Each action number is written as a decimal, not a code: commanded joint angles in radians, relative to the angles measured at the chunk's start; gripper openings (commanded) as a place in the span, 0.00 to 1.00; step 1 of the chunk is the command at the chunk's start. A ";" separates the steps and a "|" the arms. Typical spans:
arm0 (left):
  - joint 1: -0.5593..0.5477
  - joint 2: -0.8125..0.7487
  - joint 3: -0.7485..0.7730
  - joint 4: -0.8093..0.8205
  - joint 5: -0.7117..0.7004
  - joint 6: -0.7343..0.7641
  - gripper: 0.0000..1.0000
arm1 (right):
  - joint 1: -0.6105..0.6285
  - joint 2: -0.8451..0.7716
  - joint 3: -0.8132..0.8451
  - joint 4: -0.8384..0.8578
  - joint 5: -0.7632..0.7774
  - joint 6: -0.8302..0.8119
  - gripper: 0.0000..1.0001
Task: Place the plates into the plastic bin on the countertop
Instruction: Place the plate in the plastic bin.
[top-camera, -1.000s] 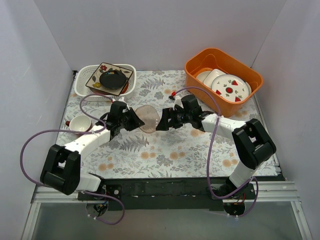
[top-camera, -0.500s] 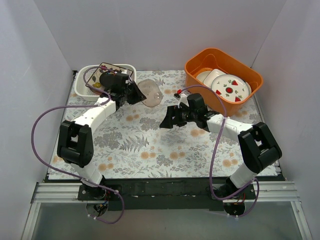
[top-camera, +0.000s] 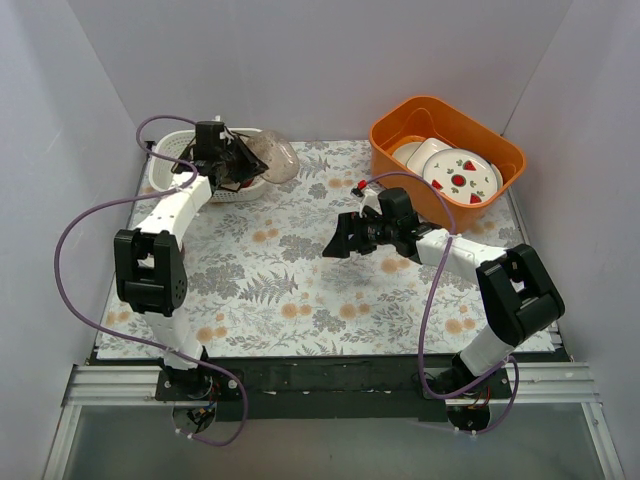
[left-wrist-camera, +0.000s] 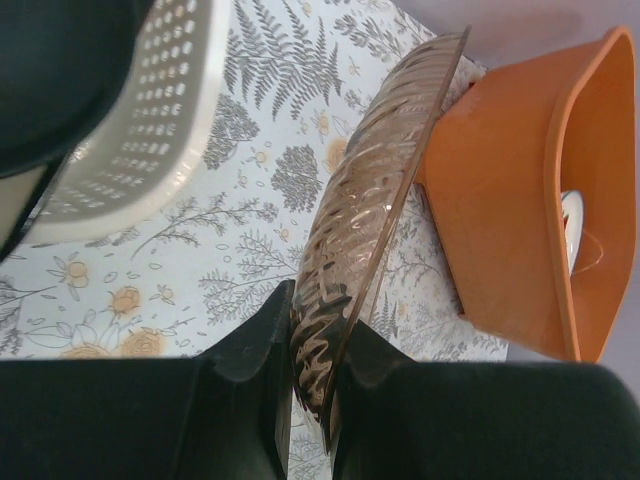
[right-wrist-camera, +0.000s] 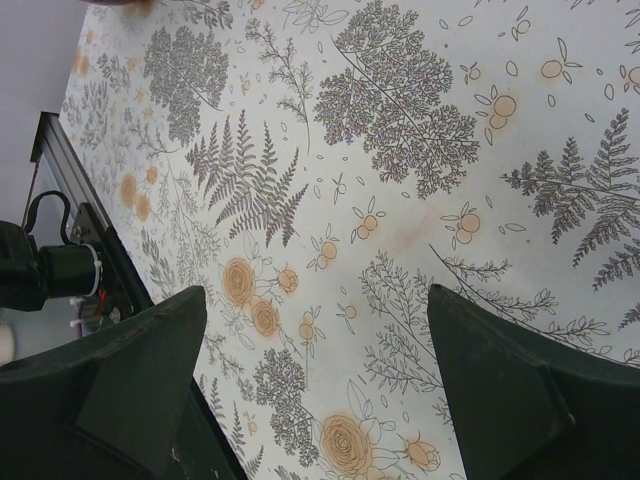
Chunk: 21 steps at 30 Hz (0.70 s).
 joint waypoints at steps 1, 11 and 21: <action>0.054 -0.001 0.061 -0.014 0.037 -0.031 0.00 | -0.008 -0.027 -0.005 0.039 -0.028 -0.011 0.98; 0.160 0.055 0.106 0.007 0.112 -0.083 0.00 | -0.015 -0.001 0.000 0.045 -0.044 -0.007 0.98; 0.235 0.048 0.078 0.041 0.095 -0.094 0.00 | -0.018 0.020 0.004 0.052 -0.057 -0.004 0.98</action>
